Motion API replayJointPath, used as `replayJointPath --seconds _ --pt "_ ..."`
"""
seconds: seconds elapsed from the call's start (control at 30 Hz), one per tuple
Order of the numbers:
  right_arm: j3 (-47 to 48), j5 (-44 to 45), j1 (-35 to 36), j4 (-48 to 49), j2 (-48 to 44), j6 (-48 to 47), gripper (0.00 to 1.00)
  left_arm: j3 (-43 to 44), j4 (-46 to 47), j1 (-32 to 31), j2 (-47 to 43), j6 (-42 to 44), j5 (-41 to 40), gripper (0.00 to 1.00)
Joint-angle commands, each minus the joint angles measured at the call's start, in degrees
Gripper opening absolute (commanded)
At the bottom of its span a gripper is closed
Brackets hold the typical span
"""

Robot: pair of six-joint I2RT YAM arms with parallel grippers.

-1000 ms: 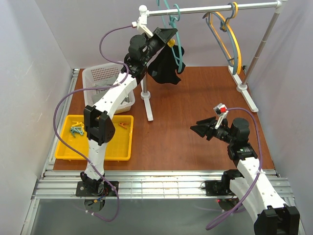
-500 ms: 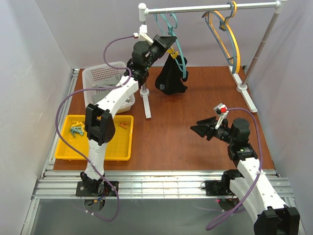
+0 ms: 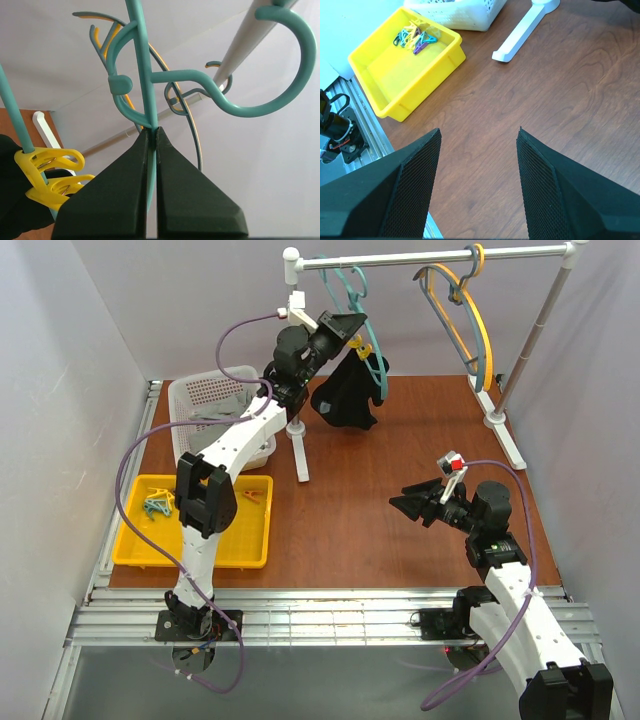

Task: Clip the underwear to the hanger
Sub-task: Place the hanger at the clothesline.

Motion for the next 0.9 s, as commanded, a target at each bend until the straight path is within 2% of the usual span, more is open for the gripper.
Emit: replayJointPath --seconds 0.0,0.2,0.43,0.87 --pt "0.2 -0.2 -0.3 0.5 -0.8 -0.5 0.55 0.6 3.8 -0.9 -5.4 0.6 -0.7 0.0" --pt "0.1 -0.2 -0.3 0.6 -0.9 -0.4 0.55 -1.2 5.5 -1.4 -6.4 0.0 -1.5 0.0" --pt "0.0 -0.3 -0.3 0.5 -1.5 -0.4 0.55 6.9 2.0 -0.9 -1.8 -2.5 -2.7 0.0" --pt "0.4 -0.6 -0.3 0.5 -1.7 -0.2 0.55 7.0 1.6 -0.1 0.8 -8.7 -3.4 0.0"
